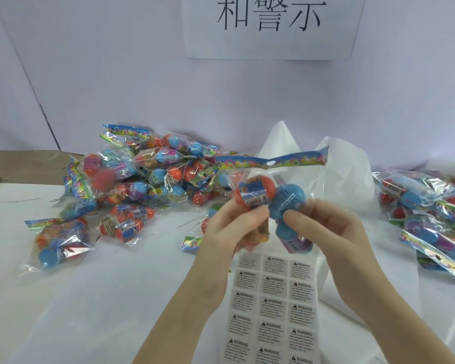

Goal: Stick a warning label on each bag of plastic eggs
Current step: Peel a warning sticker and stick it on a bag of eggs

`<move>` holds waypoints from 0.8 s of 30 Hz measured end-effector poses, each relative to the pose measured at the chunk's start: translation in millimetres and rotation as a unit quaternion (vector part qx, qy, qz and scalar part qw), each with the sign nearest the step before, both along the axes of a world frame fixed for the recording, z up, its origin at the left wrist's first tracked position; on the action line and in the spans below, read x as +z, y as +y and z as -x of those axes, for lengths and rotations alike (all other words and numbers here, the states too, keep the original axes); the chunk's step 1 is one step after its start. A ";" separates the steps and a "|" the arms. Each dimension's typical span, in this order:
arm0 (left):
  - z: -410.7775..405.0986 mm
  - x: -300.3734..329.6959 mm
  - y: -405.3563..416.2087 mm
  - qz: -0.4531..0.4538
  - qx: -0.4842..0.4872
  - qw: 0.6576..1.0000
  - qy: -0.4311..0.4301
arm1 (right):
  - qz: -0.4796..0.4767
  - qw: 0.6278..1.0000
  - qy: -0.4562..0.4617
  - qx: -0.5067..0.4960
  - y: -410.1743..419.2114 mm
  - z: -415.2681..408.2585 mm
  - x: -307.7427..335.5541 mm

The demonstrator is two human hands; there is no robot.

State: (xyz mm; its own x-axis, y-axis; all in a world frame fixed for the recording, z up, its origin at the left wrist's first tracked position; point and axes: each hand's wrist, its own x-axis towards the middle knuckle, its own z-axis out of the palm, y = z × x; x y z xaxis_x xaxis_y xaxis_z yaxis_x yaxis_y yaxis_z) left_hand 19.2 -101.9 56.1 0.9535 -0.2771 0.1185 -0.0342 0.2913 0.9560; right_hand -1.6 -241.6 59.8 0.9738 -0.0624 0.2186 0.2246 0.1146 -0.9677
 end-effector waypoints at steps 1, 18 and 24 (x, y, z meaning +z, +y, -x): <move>0.3 -0.5 -0.7 -0.006 -0.008 1.000 -0.001 | -0.008 1.000 0.003 0.001 0.1 -0.1 -0.5; -8.0 -2.0 4.2 0.100 0.130 0.985 0.057 | 0.109 0.982 -0.037 -0.151 -14.0 -5.4 -1.5; -12.5 -2.0 12.0 0.239 0.129 0.957 0.103 | 0.323 0.922 0.106 -0.184 -29.3 -7.0 -4.3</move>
State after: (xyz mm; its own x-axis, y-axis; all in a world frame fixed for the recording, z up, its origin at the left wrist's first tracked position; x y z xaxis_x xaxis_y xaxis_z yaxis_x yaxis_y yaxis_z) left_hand 31.7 -89.9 54.1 0.9996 0.0101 -0.0259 0.0113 0.7039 0.7102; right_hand 5.4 -270.8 55.5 0.9382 -0.3195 0.1332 -0.0683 -0.5480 -0.8337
